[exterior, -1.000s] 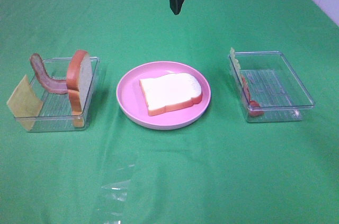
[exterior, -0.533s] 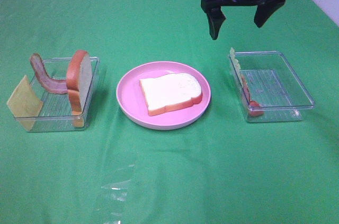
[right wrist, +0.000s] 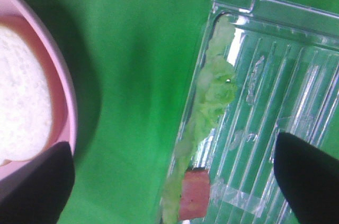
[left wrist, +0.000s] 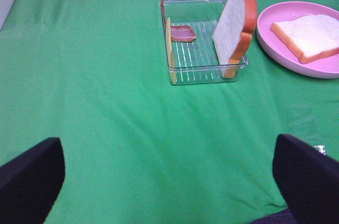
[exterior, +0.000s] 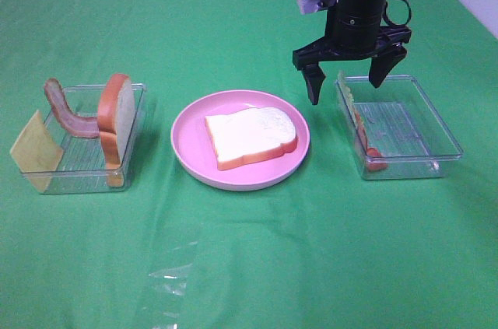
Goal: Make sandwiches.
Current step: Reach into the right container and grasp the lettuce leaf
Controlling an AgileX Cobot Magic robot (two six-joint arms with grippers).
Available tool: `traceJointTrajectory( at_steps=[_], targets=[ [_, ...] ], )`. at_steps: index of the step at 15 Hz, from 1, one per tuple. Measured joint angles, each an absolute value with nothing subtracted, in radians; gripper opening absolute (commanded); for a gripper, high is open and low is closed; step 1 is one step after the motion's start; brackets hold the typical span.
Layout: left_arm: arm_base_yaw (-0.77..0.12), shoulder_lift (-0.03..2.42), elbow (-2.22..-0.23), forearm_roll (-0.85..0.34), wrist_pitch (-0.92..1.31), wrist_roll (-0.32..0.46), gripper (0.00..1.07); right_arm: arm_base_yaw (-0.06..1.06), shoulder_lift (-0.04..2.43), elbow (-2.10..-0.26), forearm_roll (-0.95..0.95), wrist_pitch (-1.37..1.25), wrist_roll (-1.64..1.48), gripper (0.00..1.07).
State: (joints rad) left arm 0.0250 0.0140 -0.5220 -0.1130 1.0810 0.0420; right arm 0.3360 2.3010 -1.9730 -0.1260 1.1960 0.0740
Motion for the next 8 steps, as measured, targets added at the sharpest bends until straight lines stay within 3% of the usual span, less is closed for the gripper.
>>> traceJointTrajectory(
  at_steps=[8],
  targets=[
    [0.025,0.014,-0.522,-0.113,1.081,0.042,1.0,0.336,2.301,-1.973,-0.179,1.188,0.297,0.94]
  ],
)
